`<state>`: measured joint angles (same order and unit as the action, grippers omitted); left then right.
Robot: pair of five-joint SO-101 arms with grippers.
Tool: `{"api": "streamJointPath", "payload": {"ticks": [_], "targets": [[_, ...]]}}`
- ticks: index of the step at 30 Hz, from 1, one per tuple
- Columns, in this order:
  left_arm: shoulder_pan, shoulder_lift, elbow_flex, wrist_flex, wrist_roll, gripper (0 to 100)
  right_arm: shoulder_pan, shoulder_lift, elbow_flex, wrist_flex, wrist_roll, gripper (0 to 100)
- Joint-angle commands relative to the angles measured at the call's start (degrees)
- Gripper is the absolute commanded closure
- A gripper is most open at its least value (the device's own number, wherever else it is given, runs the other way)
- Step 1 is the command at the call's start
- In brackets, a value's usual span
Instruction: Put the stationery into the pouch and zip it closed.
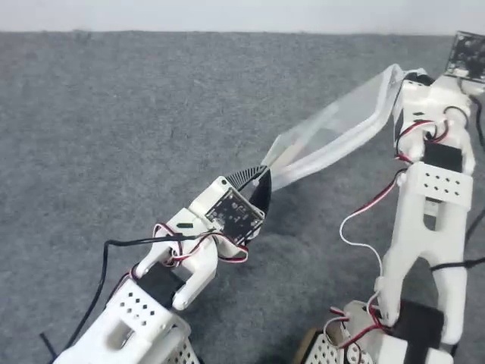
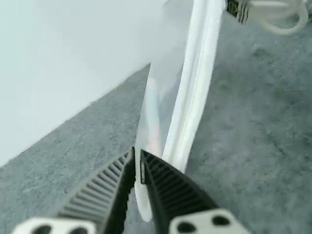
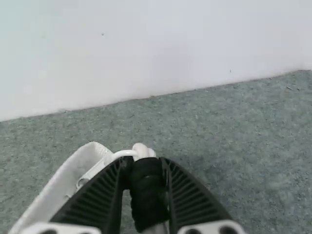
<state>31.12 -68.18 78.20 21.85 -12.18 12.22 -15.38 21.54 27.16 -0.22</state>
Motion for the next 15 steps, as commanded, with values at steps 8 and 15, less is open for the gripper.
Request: {"api": "streamJointPath", "payload": {"ticks": [8, 15], "targets": [[-0.3, -1.1, -1.3, -0.4, -0.4, 99, -1.5, -4.9, -2.5, 10.4, -0.5, 86.4], [-0.3, -1.1, -1.3, -0.4, -0.2, 94, -2.9, -11.3, -2.4, 19.8, -0.5, 80.1]]}}
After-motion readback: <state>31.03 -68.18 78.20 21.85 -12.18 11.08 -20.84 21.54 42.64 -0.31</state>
